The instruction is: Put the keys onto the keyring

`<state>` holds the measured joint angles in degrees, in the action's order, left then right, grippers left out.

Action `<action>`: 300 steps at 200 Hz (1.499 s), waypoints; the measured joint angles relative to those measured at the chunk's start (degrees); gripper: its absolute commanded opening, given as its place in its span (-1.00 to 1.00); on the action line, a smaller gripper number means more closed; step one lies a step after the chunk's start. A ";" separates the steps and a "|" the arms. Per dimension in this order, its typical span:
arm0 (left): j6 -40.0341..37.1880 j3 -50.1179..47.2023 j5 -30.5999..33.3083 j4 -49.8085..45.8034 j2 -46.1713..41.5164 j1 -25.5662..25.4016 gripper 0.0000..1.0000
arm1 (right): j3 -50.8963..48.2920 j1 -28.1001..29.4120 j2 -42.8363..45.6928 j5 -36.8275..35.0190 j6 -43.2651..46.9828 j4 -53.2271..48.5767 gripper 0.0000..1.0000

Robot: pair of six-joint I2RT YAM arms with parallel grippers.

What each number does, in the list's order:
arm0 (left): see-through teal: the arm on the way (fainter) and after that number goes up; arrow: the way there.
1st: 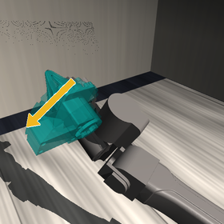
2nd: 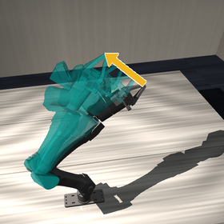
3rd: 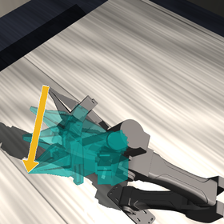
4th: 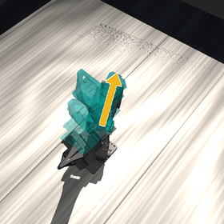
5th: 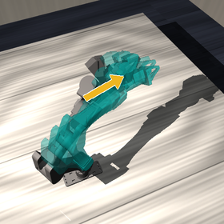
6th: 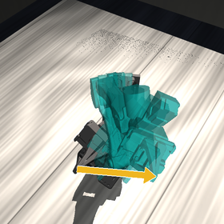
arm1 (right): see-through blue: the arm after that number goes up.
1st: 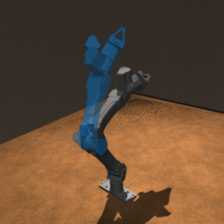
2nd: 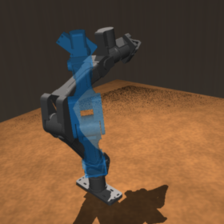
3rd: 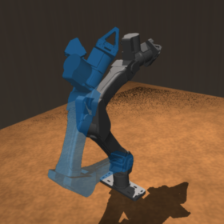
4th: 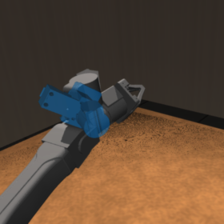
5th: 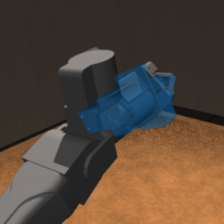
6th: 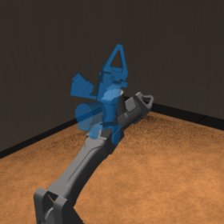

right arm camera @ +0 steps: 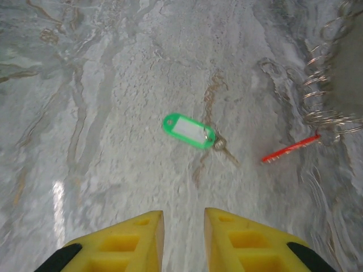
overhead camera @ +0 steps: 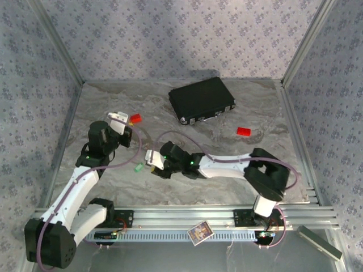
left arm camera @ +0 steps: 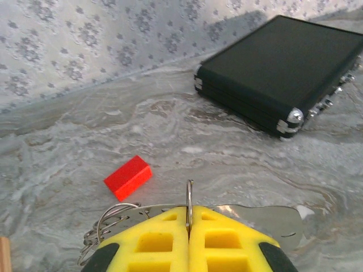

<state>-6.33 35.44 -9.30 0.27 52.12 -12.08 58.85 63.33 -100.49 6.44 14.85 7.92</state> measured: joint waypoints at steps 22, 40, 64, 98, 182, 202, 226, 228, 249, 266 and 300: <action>0.24 -0.35 0.68 0.98 0.00 0.98 -1.00 | 3.58 -0.02 -4.68 0.15 0.61 0.85 -0.45; 0.50 -0.50 1.07 1.60 -0.04 1.73 -1.00 | 6.60 0.00 -8.61 0.22 0.90 1.38 -0.44; 1.11 -0.52 1.27 2.47 -0.04 2.36 -1.00 | 10.19 -0.02 -12.96 -0.17 1.70 1.22 -0.43; 1.79 -0.87 1.27 3.08 -0.26 2.71 -1.00 | 16.76 -0.20 -18.62 -0.72 4.04 -1.62 -0.42; 1.95 -1.31 1.25 3.48 -0.31 3.08 -1.00 | 26.05 -0.83 -24.92 1.51 5.55 -8.28 -0.42; 1.95 -1.42 1.22 3.48 -0.31 3.08 -1.00 | 27.23 -0.94 -25.68 1.44 5.60 -10.16 -0.46; 1.92 -1.60 1.22 3.48 -0.42 3.08 -1.00 | 27.56 -1.33 -25.94 1.29 5.51 -11.28 -0.60; 1.92 -1.64 1.22 3.48 -0.46 3.08 -1.00 | 27.56 -1.33 -25.94 1.27 5.55 -11.28 -0.62; 1.90 -2.01 1.22 3.45 -1.03 3.08 -1.00 | 26.95 -1.68 -25.64 1.22 5.22 -10.97 -0.82; 1.90 -2.03 1.22 3.48 -1.14 3.08 -1.00 | 24.76 -1.75 -24.15 0.90 4.72 -10.51 -0.96; 1.88 -2.08 1.01 3.45 -1.14 3.08 -1.00 | 17.07 -1.75 -18.47 -0.42 4.66 -10.62 -1.00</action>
<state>-4.45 33.36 -8.29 3.73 50.98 -8.99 75.92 61.58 -118.96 6.02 19.51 -2.70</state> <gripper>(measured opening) 0.046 0.052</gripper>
